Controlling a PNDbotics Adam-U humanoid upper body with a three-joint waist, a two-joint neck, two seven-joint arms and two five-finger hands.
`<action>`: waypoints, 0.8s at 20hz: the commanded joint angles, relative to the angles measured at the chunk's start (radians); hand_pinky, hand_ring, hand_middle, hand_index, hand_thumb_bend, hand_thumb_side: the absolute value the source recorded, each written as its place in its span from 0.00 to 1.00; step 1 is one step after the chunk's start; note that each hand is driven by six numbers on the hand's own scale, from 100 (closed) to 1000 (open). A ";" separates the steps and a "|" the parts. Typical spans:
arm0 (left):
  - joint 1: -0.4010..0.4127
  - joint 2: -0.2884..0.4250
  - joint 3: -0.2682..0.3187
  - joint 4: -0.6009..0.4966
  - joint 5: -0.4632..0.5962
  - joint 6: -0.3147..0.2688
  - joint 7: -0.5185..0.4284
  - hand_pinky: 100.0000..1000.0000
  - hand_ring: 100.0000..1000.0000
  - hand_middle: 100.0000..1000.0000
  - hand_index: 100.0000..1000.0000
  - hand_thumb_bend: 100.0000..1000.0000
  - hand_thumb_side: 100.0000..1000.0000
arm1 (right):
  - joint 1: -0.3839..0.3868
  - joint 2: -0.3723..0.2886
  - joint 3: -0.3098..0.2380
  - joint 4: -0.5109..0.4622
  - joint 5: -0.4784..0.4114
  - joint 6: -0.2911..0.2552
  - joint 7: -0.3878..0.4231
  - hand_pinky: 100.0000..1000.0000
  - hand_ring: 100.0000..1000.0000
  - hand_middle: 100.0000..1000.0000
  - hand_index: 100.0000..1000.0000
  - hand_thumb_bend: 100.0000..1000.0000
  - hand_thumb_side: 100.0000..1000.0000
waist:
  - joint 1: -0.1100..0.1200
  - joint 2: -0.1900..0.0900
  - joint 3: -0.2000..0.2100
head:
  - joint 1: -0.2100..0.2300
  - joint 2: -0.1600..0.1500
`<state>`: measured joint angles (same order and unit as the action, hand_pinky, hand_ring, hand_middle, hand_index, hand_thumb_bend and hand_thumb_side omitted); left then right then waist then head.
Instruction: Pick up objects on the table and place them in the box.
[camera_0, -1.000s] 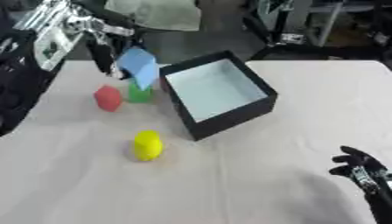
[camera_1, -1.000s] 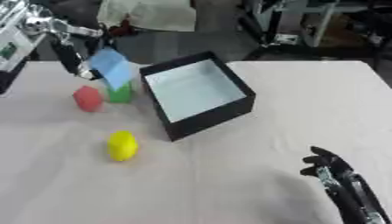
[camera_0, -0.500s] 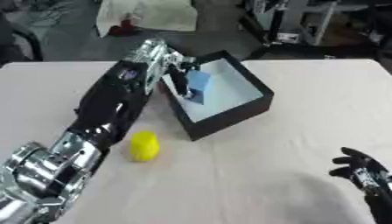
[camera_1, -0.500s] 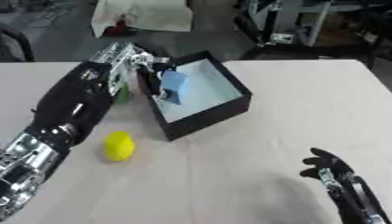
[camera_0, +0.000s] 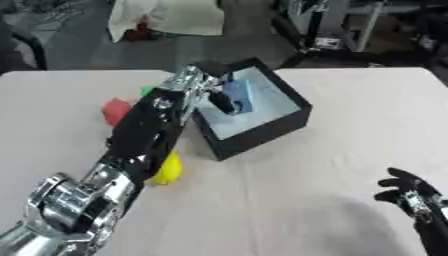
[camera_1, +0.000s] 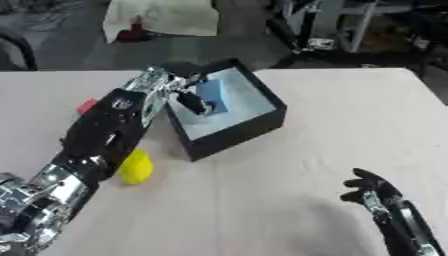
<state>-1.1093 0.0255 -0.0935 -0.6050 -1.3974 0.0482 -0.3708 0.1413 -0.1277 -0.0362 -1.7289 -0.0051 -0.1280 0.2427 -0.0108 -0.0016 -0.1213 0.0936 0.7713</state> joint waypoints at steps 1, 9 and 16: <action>-0.028 0.024 -0.004 -0.025 -0.005 0.014 0.035 0.79 0.77 0.87 1.00 0.74 0.94 | -0.006 -0.008 -0.001 -0.013 -0.004 -0.004 0.004 0.73 0.57 0.61 0.82 0.00 0.66 | -0.016 -0.009 0.003 | -0.003 -0.001; -0.057 0.163 -0.078 -0.185 0.140 -0.156 -0.062 0.77 0.71 0.80 0.97 0.56 0.79 | -0.002 -0.010 -0.009 -0.013 -0.002 -0.003 -0.001 0.73 0.57 0.61 0.82 0.00 0.66 | -0.011 -0.011 0.017 | -0.012 -0.001; -0.014 0.443 -0.243 -0.481 0.609 -0.308 -0.487 0.76 0.67 0.72 0.88 0.36 0.56 | 0.002 -0.019 -0.016 -0.014 0.007 -0.003 -0.009 0.73 0.57 0.61 0.82 0.00 0.66 | 0.005 -0.012 0.031 | -0.031 -0.001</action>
<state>-1.1076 0.4027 -0.3125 -1.0259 -0.8646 -0.2473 -0.7869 0.1497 -0.1281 -0.0443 -1.7288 -0.0038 -0.1298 0.2383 -0.0103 -0.0017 -0.0905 0.0674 0.7713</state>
